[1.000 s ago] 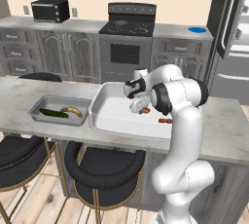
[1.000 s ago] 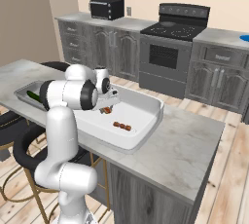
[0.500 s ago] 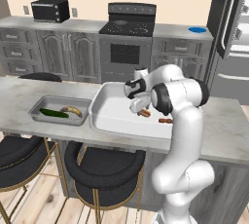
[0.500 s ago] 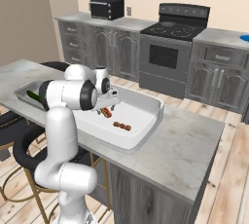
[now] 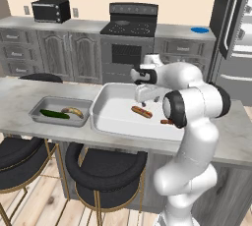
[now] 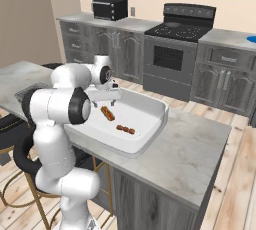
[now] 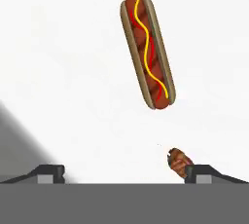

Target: Place the cold items (banana and cucumber) from the fridge in one tupperware on the dining counter. Place the warm items (hot dog and kebab skewer) in the stove area in another tupperware.

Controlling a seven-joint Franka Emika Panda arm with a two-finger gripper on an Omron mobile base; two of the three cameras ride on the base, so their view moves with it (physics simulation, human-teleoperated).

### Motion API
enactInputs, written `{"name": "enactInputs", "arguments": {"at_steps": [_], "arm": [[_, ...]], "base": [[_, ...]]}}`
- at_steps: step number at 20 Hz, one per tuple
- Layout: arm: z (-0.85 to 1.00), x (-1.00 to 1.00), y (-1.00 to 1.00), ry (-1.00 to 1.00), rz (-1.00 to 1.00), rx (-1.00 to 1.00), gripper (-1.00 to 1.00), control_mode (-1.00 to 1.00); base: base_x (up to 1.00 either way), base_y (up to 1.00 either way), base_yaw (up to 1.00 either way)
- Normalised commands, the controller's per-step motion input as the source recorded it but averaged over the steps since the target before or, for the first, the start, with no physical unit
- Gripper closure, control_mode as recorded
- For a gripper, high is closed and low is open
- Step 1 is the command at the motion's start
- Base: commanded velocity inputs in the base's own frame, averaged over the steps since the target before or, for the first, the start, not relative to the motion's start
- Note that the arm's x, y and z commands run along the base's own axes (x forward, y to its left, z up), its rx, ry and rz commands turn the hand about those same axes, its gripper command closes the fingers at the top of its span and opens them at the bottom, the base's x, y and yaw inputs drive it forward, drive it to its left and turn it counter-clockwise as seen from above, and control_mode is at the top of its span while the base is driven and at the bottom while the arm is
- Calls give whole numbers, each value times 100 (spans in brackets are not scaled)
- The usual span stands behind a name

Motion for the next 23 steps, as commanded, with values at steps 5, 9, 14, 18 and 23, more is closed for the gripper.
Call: {"name": "enactInputs", "arguments": {"at_steps": [5,9,14,18,23], "arm": [[96,-100,-21,-13,-20,8,-100,-100],[97,-100,0,-6,-14,0,-100,-100],[16,-100,40,3,-17,-4,-100,-100],[-22,-100,39,0,-8,-12,-100,-100],[-35,-83,2,0,-7,-10,-100,-100]], "base": [[0,0,0],[0,0,0],[0,0,0],[0,0,0],[0,0,0]]}}
